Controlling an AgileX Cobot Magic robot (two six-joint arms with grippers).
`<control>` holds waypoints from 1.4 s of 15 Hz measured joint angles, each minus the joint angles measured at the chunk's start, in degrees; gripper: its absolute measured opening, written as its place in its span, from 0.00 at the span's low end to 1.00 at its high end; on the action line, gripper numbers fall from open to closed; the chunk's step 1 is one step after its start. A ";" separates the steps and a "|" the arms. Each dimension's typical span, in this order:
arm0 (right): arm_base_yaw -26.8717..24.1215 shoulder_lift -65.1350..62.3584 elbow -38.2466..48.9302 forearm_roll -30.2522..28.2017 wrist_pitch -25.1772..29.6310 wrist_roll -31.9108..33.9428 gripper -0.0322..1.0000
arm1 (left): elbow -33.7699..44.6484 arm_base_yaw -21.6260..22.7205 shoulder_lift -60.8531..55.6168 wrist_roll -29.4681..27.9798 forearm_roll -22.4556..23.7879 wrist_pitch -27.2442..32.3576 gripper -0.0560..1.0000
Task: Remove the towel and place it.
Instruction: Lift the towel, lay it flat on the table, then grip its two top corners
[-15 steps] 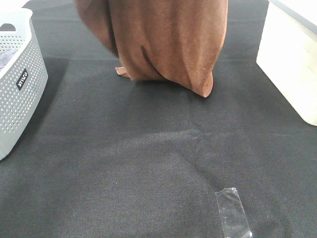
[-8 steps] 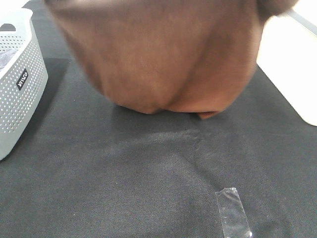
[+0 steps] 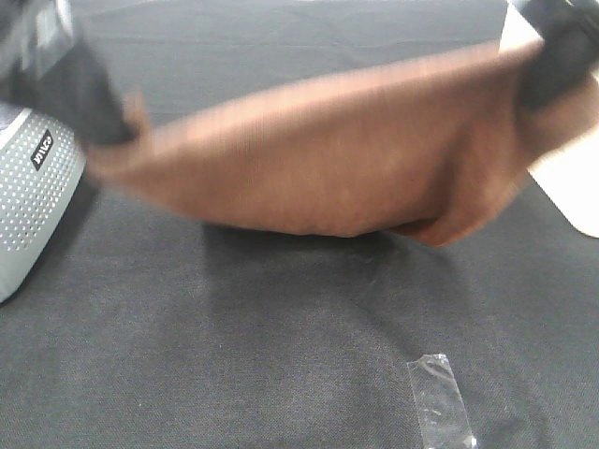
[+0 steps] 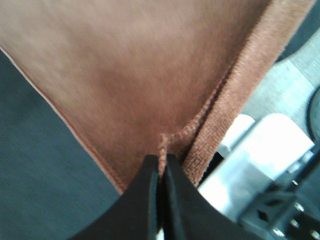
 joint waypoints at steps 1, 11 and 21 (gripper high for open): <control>0.00 -2.35 2.29 0.34 0.00 0.29 0.03 | 2.18 -1.03 -0.97 -0.46 -1.32 -0.17 0.05; 0.00 -18.62 23.61 7.62 0.00 5.96 0.03 | 16.90 -9.91 -3.04 -7.05 -8.25 -0.86 0.05; -0.06 -21.37 40.68 11.86 -0.17 9.17 0.03 | 23.66 -10.89 -1.78 -8.88 -10.94 -1.20 0.05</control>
